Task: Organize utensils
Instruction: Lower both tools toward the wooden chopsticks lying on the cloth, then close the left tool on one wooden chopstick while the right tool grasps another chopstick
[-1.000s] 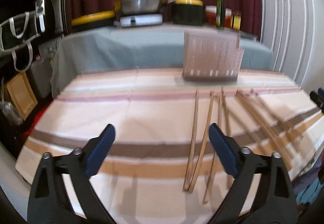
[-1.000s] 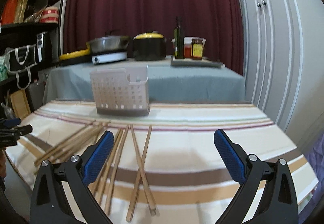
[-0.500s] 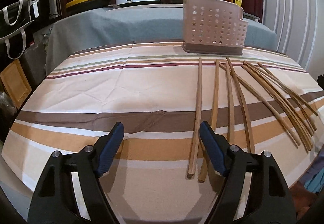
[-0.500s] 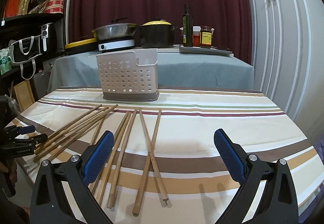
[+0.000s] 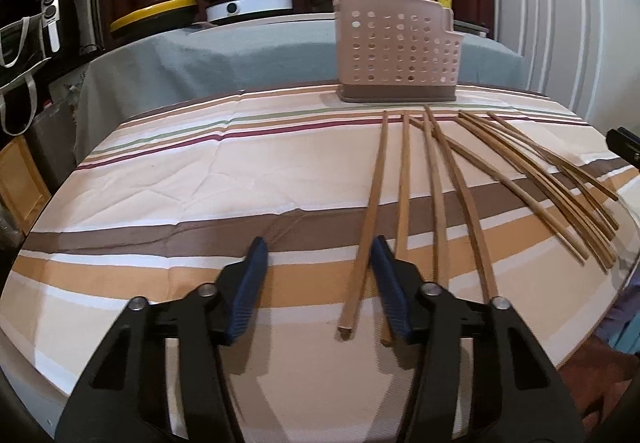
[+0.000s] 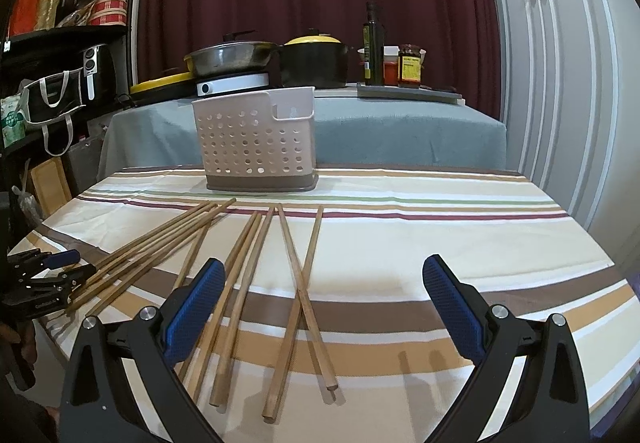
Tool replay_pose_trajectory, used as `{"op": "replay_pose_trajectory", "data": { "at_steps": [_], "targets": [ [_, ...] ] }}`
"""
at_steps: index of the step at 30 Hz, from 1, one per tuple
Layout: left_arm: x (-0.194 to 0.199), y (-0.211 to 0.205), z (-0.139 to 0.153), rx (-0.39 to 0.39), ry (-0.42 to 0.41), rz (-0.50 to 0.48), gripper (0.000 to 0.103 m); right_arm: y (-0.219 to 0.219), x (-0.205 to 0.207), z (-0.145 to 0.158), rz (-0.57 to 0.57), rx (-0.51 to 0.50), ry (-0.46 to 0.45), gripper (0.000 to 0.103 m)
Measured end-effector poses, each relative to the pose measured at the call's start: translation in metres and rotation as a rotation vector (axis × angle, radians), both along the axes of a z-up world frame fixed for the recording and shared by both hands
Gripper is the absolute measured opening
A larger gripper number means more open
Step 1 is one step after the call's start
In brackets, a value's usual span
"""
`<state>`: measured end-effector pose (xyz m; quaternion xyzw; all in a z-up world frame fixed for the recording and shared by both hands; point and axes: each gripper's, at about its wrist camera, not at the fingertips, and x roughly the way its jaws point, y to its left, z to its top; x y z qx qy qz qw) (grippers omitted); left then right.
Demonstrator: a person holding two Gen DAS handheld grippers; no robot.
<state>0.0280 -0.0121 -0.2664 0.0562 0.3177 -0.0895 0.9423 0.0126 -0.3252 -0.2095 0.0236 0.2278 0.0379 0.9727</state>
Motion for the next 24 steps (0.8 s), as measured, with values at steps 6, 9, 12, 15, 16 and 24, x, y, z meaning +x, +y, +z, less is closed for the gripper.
{"op": "replay_pose_trajectory", "data": {
  "at_steps": [6, 9, 12, 15, 16, 24],
  "targets": [
    [-0.004, -0.007, 0.000, 0.016, -0.013, -0.025, 0.024, -0.001, -0.004, -0.005, 0.010, 0.001, -0.009, 0.096],
    [-0.004, -0.007, -0.001, 0.007, -0.013, -0.028, 0.022, -0.002, -0.005, -0.008, 0.018, 0.003, -0.010, 0.096],
    [-0.005, -0.007, -0.001, 0.006, -0.013, -0.029, 0.020, -0.003, -0.006, -0.010, 0.031, 0.007, -0.014, 0.096],
    [-0.006, -0.009, -0.001, 0.013, -0.020, -0.027, 0.019, -0.004, -0.008, -0.012, 0.048, 0.009, -0.022, 0.092],
    [-0.006, -0.009, -0.001, 0.013, -0.021, -0.026, 0.019, -0.005, -0.009, -0.013, 0.059, 0.011, -0.022, 0.083],
    [-0.006, -0.009, -0.001, 0.006, -0.016, -0.024, 0.018, -0.002, -0.011, -0.025, 0.105, 0.018, 0.018, 0.049]
  ]
}}
